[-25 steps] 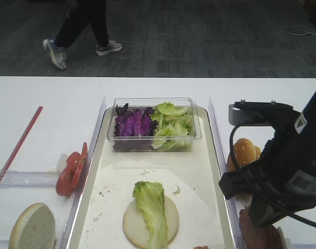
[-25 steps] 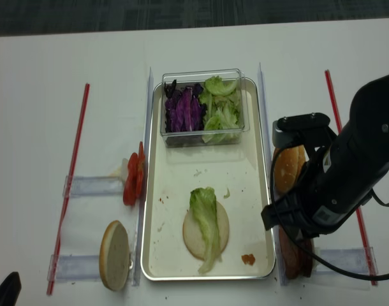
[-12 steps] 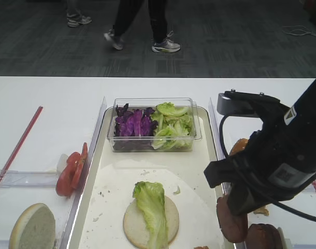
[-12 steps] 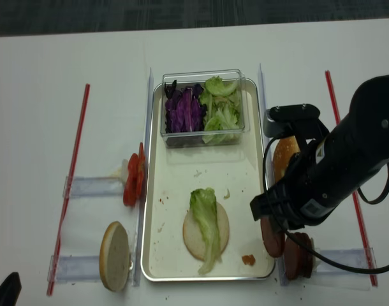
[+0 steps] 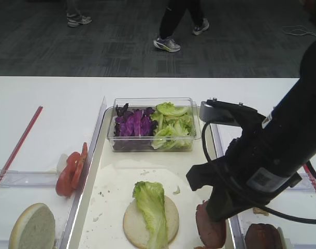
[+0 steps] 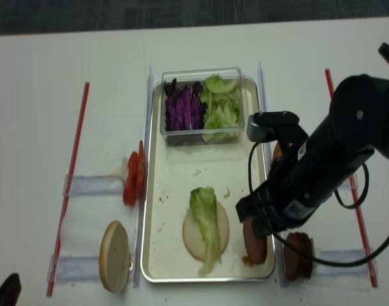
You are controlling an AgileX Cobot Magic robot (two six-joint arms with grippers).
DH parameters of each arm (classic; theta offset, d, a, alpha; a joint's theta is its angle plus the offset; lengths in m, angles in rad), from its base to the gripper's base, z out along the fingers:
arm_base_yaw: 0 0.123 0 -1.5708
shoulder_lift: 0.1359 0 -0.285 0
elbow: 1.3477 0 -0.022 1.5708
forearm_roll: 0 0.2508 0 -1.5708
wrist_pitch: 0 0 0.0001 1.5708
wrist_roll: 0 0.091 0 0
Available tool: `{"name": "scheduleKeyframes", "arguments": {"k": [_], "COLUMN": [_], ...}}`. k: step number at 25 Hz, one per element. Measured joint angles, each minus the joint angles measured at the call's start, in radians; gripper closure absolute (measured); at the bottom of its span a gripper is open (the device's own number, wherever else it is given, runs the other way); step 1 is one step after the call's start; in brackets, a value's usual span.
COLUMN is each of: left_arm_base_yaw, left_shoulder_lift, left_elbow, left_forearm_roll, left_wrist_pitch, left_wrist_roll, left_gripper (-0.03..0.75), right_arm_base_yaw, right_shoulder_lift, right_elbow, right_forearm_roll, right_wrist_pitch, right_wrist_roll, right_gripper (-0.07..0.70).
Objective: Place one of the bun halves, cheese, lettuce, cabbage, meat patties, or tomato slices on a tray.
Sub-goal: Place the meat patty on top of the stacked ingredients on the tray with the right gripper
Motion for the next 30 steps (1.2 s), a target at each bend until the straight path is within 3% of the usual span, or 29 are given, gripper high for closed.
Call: {"name": "scheduleKeyframes", "arguments": {"k": [15, 24, 30], "left_arm_base_yaw": [0.000, 0.000, 0.000], "left_shoulder_lift": [0.000, 0.000, 0.000], "left_elbow": [0.000, 0.000, 0.000], "left_forearm_roll": [0.000, 0.000, 0.000], "left_wrist_pitch": [-0.001, -0.001, -0.002], "left_wrist_roll": [0.000, 0.000, 0.000], "left_gripper": [0.366, 0.366, 0.366], "right_arm_base_yaw": [0.000, -0.005, -0.089], "right_shoulder_lift": [0.151, 0.236, 0.291], "right_elbow": [-0.113, -0.113, -0.113], "right_forearm_roll": [0.089, 0.334, 0.555], "right_wrist_pitch": [0.032, -0.012, 0.054], "right_wrist_roll": [-0.099, -0.300, -0.488], "right_gripper": [0.555, 0.556, 0.556]}}
